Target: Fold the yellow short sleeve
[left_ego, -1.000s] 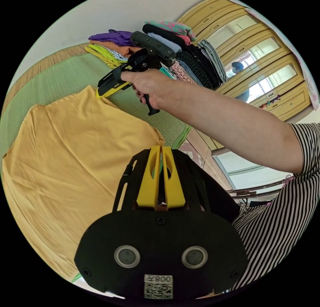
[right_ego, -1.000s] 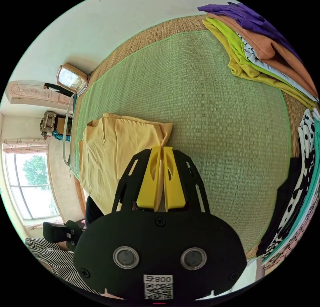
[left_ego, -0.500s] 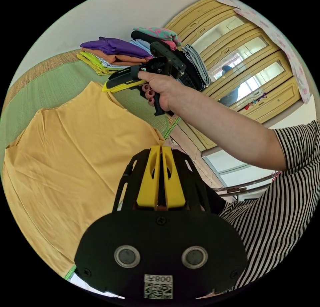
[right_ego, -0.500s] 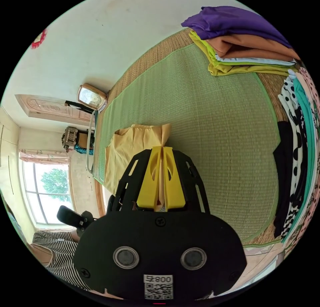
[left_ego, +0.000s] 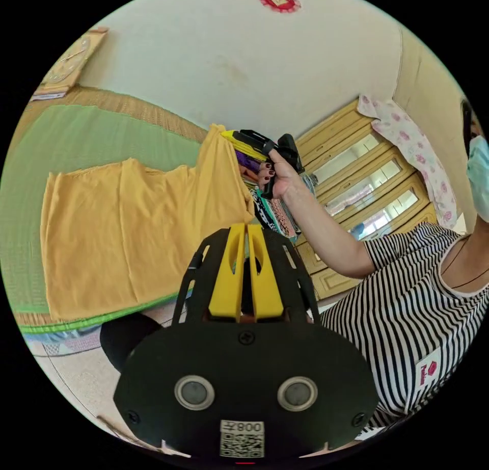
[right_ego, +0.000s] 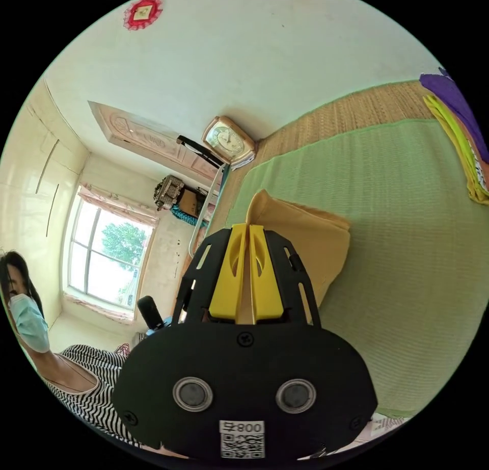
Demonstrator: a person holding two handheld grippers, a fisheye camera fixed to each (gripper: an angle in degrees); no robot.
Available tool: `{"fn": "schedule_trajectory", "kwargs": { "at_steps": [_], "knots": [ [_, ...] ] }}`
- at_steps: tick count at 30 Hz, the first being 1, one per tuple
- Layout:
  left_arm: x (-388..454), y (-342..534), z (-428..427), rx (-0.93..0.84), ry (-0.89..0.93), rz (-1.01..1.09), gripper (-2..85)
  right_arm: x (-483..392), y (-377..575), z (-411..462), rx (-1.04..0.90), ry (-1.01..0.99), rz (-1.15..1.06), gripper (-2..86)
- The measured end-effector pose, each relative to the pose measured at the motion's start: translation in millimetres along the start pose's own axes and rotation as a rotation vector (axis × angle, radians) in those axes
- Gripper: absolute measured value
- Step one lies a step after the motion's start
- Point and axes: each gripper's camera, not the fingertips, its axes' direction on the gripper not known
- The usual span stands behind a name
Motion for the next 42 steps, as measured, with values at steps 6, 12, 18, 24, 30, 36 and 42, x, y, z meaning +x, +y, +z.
{"fn": "schedule_trajectory", "kwargs": {
  "at_steps": [6, 12, 18, 24, 30, 36, 42],
  "knots": [
    [-66, 29, -97, 0.119, -0.058, -0.185, 0.7, -45, -20, 117, -0.121, -0.014, -0.035, 0.4],
    [-124, 55, -157, 0.175, -0.043, -0.358, 0.7, -76, -34, 232, -0.275, 0.057, -0.066, 0.4],
    [-164, 74, -206, 0.236, -0.011, -0.482, 0.7, -93, -44, 325, -0.406, 0.139, -0.091, 0.4],
    [-191, 87, -247, 0.276, 0.038, -0.565, 0.6, -106, -46, 394, -0.481, 0.190, -0.111, 0.5],
    [-210, 95, -273, 0.275, 0.067, -0.622, 0.6, -108, -44, 455, -0.559, 0.270, -0.120, 1.1],
    [-212, 100, -296, 0.290, 0.069, -0.629, 0.6, -112, -46, 494, -0.606, 0.285, -0.150, 2.0],
    [-194, 105, -329, 0.342, 0.020, -0.605, 0.4, -121, -51, 507, -0.587, 0.198, -0.170, 2.0]
  ]
}}
